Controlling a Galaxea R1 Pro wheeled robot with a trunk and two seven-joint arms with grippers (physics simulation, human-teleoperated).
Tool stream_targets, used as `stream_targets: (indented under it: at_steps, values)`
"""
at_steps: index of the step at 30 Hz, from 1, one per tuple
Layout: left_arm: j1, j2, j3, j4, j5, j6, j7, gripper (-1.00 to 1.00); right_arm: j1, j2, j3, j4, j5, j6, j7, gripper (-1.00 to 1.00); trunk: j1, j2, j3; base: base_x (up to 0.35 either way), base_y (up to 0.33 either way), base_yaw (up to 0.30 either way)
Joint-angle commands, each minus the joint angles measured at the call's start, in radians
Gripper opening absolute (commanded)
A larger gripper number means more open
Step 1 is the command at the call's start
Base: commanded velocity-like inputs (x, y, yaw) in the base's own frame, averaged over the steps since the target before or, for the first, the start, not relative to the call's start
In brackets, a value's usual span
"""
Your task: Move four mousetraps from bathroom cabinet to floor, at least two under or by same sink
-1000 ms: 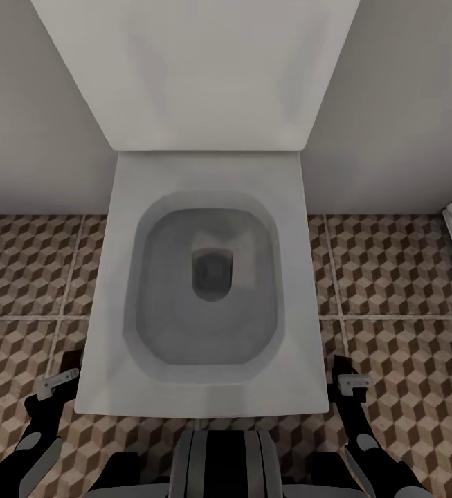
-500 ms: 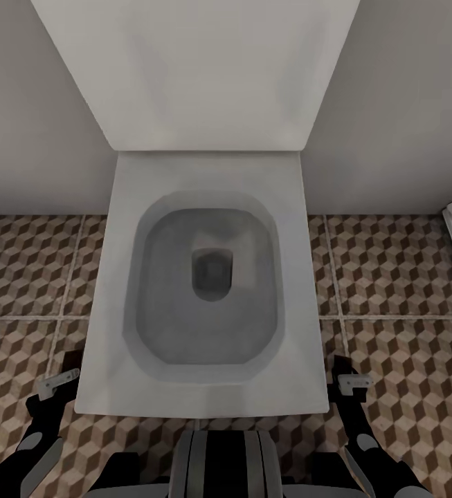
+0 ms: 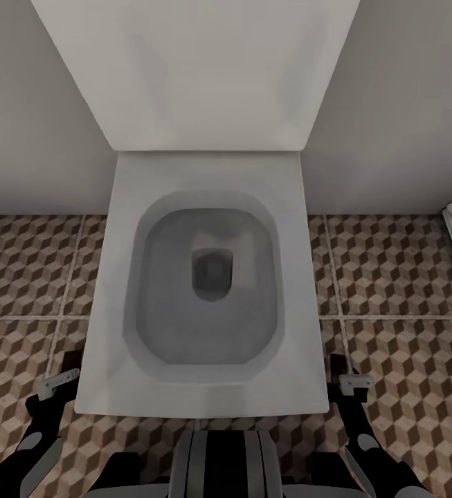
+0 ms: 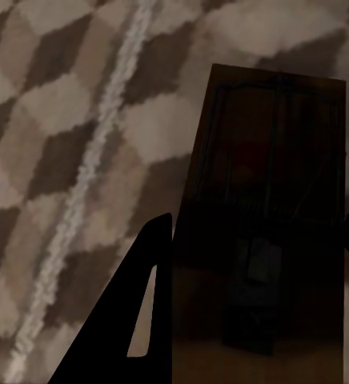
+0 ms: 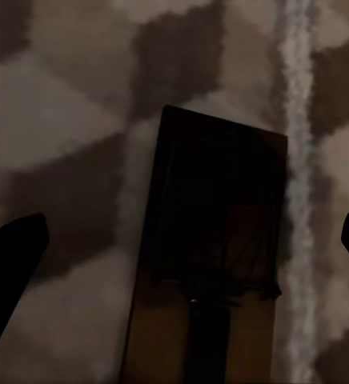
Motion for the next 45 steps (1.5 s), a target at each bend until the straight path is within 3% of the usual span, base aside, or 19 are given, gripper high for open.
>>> stream_targets:
  at_steps: [1, 21, 22, 45]
  values:
    - [-0.001, 0.001, -0.009, 0.0, 0.003, -0.004, 0.012, -1.0, -0.001, -0.001, 0.007, 0.001, 0.011, 0.002, -0.009, 1.0, 0.0, 0.0, 0.0, 0.0, 0.0, 0.0]
    - [-0.001, 0.002, -0.009, 0.0, 0.003, -0.003, 0.015, -1.0, -0.001, -0.001, 0.007, 0.001, 0.011, 0.002, -0.01, 1.0, 0.0, 0.0, 0.0, 0.0, 0.0, 0.0]
    - [-0.001, 0.002, -0.009, 0.0, 0.003, -0.003, 0.016, 1.0, -0.001, -0.001, 0.007, 0.001, 0.011, 0.003, -0.01, 1.0, 0.0, 0.0, 0.0, 0.0, 0.0, 0.0]
    - [-0.001, 0.0, -0.009, -0.001, 0.006, -0.005, 0.016, 1.0, -0.001, -0.001, 0.007, 0.001, 0.011, 0.003, -0.01, 1.0, 0.0, 0.0, 0.0, 0.0, 0.0, 0.0]
